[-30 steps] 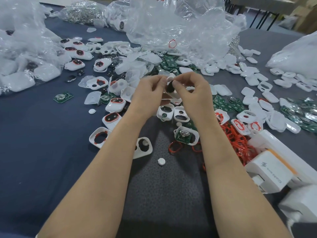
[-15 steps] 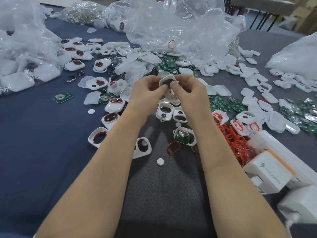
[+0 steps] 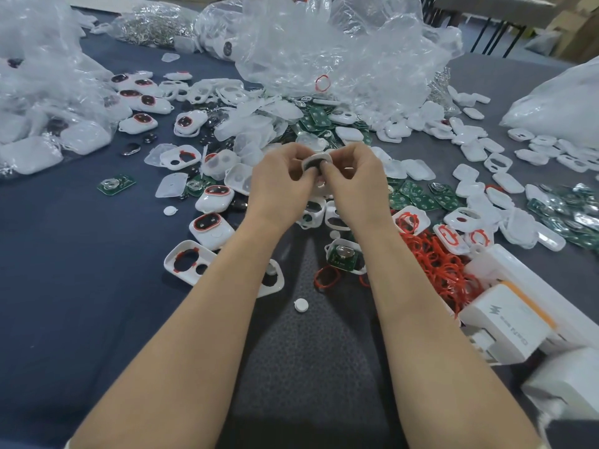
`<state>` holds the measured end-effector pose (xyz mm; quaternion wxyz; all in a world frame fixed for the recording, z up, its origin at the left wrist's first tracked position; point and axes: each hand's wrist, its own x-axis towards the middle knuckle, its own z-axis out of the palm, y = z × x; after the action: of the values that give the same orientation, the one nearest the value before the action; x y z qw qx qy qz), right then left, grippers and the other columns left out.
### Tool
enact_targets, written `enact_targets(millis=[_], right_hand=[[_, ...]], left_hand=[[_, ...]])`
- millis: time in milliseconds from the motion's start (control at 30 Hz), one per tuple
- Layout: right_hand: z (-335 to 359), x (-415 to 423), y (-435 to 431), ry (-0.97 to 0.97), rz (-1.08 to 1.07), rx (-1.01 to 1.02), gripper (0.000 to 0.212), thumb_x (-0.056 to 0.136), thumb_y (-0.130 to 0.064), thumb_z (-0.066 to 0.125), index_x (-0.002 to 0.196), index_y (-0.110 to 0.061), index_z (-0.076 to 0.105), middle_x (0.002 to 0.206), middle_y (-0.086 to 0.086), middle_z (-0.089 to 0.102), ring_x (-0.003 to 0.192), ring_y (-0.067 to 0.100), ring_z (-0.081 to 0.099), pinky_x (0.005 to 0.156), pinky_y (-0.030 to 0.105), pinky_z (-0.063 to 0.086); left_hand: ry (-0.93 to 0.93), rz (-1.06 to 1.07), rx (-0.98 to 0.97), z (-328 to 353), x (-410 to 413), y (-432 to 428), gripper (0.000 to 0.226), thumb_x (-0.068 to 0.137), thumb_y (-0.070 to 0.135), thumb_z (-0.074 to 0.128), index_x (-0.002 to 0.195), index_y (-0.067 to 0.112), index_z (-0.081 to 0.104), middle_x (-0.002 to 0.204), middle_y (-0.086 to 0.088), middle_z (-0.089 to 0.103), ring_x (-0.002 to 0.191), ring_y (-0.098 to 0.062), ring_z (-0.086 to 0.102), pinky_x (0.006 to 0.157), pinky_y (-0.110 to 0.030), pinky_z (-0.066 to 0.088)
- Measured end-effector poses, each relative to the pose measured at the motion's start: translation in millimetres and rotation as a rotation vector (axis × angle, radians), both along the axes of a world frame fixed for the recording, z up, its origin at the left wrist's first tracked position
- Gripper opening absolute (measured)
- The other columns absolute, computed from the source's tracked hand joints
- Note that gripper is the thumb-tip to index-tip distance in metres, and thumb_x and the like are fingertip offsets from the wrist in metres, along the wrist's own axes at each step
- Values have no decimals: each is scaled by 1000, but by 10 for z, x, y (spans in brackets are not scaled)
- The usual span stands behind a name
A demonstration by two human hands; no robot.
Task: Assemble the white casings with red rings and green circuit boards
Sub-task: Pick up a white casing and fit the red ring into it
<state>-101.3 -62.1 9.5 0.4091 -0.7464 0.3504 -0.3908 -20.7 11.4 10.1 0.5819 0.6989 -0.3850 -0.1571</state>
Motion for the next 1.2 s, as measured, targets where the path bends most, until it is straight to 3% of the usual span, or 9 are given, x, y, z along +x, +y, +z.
enact_targets(millis=[200,367,467,567,700,833,900,1033,1200], right_hand=[[-11,83,128,2,-49,-89,8,89,-10,62,86,-13,56,77,-6,60,78,15,61,76,31,48],[-42,112,187,-10,-93,-273,15,88,-6,60,103,-3,60,104,10,59,97,24,57,86,36,46],[-46,132,220,62,-1,-440,18,90,-5,56,105,-2,66,108,11,60,101,24,55,86,23,41],[-47,132,208,72,32,-434,22,93,-11,55,111,-6,68,111,7,64,105,21,56,86,15,35],[-9,54,124,-75,-35,-198,13,94,-16,59,97,-8,69,91,3,68,86,14,62,79,21,47],[80,-10,-4,-497,134,644,7,94,-6,56,91,-8,62,83,7,66,74,17,61,75,31,51],[98,-29,-35,-598,234,890,10,94,-3,54,89,-6,62,76,7,67,66,15,62,67,27,52],[101,-34,-22,-593,340,982,13,95,-5,52,90,-5,64,78,7,69,64,12,66,60,20,56],[102,-42,-31,-597,330,986,10,94,-6,54,91,-6,64,81,7,69,69,14,66,65,21,56]], left_hand=[[-113,139,-4,-13,-2,16,15,88,6,59,84,21,60,68,13,64,66,-2,64,64,-11,46],[-147,247,-20,-5,-20,-2,11,88,9,58,87,17,64,71,8,64,73,-12,66,71,-22,50],[-57,278,-71,-15,52,2,11,89,8,59,88,19,63,76,6,65,79,-13,67,81,-31,54],[207,132,-165,-1,32,-24,17,97,16,53,86,12,65,76,-1,69,77,-14,66,83,-35,55],[437,-2,-227,60,-59,-67,36,104,23,36,86,15,66,84,-5,70,83,-14,67,83,-25,54],[456,109,-280,64,-5,-39,32,104,21,37,97,7,65,85,-6,71,77,-12,68,73,-19,54],[407,175,-287,48,23,-38,26,102,16,41,97,4,64,80,-5,69,72,-13,66,73,-25,55],[281,216,-241,15,57,-34,16,97,13,51,92,10,66,79,-2,67,76,-16,64,85,-43,56],[220,200,-218,8,55,-24,15,94,13,55,85,21,63,84,-3,68,84,-19,65,88,-48,54]])
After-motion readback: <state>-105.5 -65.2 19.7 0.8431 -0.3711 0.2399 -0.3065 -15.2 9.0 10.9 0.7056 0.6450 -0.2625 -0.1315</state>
